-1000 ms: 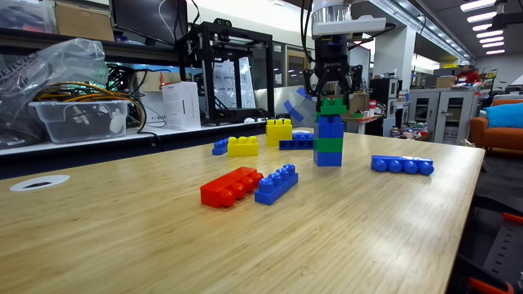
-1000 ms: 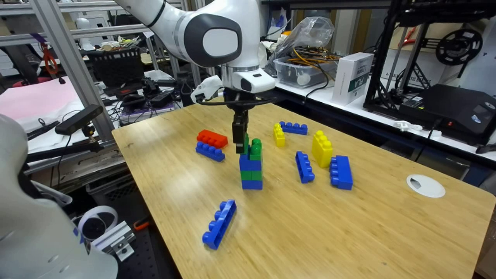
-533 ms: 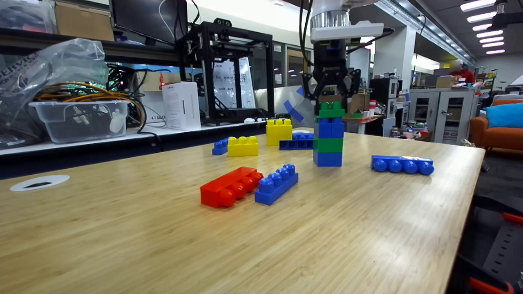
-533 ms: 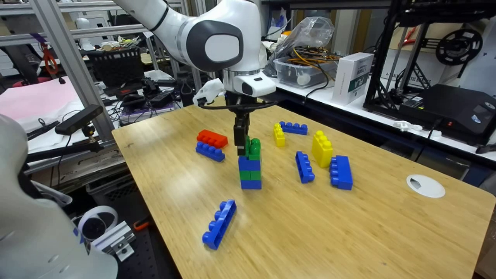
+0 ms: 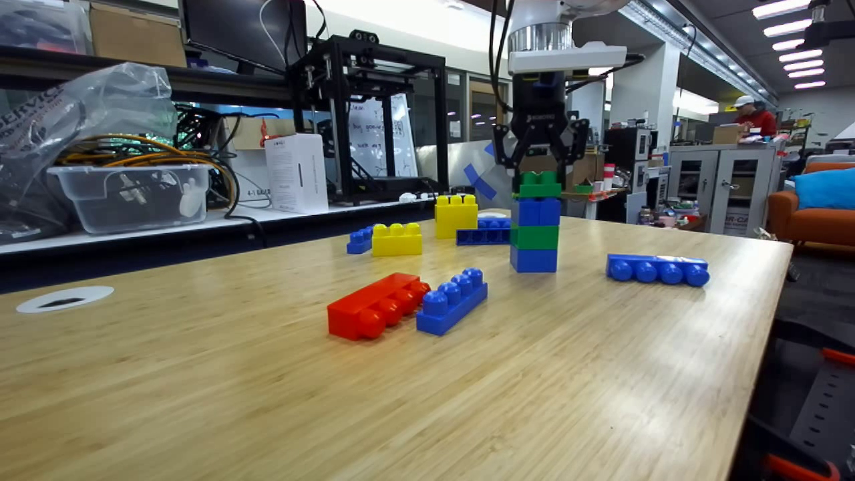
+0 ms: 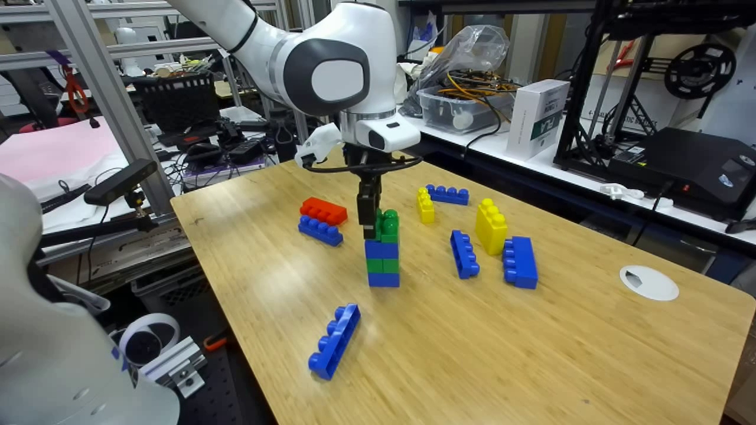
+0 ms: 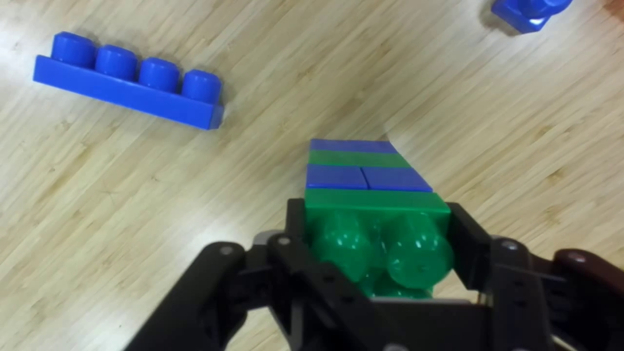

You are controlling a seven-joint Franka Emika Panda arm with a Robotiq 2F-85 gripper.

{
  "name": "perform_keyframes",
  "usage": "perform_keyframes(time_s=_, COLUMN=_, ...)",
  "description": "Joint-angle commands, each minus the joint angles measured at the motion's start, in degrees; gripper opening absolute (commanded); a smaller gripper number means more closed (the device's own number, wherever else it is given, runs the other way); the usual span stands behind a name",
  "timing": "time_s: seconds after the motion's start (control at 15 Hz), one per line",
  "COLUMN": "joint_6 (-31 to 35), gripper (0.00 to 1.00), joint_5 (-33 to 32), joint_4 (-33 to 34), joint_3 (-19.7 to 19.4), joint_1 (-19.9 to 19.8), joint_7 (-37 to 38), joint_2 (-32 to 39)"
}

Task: Pick up the green LEGO block and stack it on top of the purple LEGO blocks

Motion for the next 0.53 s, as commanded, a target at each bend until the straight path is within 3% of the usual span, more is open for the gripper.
perform_keyframes(time_s=0.0, joint_6=3.6, gripper=0.44, joint_5=-1.2, joint_4=-0.7, joint_3=-0.3, joint_1=0.4, joint_7=1.4, joint_2=1.4)
perform_keyframes(time_s=0.47, joint_6=7.7, gripper=0.44, joint_5=-3.6, joint_4=-1.8, joint_3=-0.2, joint_1=0.5, joint_7=2.4, joint_2=2.1)
